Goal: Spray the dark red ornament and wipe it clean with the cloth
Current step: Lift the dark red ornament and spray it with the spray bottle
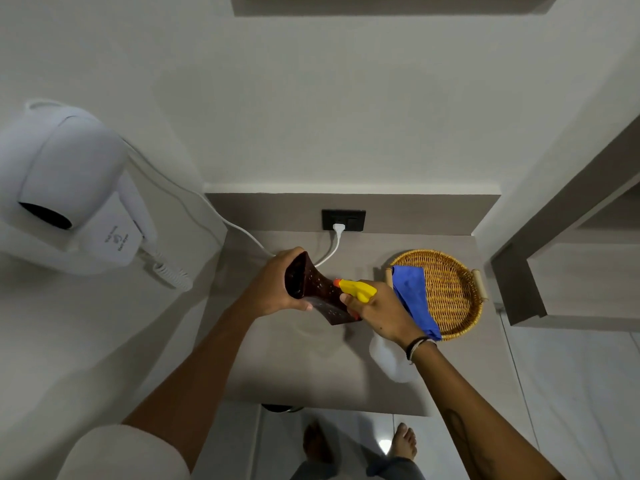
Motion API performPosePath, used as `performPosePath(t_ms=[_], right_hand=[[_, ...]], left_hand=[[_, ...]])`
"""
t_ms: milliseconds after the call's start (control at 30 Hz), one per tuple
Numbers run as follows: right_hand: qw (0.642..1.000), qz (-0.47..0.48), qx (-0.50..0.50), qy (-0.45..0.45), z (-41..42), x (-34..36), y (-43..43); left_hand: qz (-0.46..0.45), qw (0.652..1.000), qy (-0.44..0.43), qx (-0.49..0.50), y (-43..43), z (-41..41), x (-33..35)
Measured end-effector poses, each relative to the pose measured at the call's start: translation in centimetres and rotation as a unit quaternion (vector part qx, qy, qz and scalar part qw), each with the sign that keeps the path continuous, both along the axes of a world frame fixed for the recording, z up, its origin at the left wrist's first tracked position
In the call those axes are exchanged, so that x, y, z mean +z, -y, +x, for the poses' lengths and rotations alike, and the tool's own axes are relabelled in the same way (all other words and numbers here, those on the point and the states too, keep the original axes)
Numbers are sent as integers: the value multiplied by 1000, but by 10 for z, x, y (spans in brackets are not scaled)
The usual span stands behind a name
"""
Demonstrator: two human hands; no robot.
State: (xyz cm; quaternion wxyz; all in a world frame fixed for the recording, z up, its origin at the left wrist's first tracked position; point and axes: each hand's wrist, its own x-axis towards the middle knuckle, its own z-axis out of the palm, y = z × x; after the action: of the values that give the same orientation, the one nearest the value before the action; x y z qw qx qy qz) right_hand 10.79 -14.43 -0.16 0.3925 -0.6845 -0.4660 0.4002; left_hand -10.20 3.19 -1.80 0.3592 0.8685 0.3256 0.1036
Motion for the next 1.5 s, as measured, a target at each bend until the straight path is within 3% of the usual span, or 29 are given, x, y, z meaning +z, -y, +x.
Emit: performPosePath(t_ms=[433,533,667,800,867,1200,1500], right_hand=[[1000,-8,-4,-6,2,-12,13],[999,0,-29,16,-5,-14,21],[995,9,-95,-15,-22,-19,31],[988,-1,-150,-34,-37,-29,42],[986,-13,-161,-46,-48,-31,44],[996,-5,-73,60,-77,-27,24],[996,-57,-56,28,-76,-24,5]], left_hand=[[31,999,-2,36,10,-4,3],[-41,986,26,161,9,-11,-10],[-189,938,24,289,8,-19,-29],[-290,910,36,293,9,-27,-42],[-306,918,28,252,13,-32,-45],[-246,954,67,156,25,-58,-68],[-141,982,25,126,24,-66,-50]])
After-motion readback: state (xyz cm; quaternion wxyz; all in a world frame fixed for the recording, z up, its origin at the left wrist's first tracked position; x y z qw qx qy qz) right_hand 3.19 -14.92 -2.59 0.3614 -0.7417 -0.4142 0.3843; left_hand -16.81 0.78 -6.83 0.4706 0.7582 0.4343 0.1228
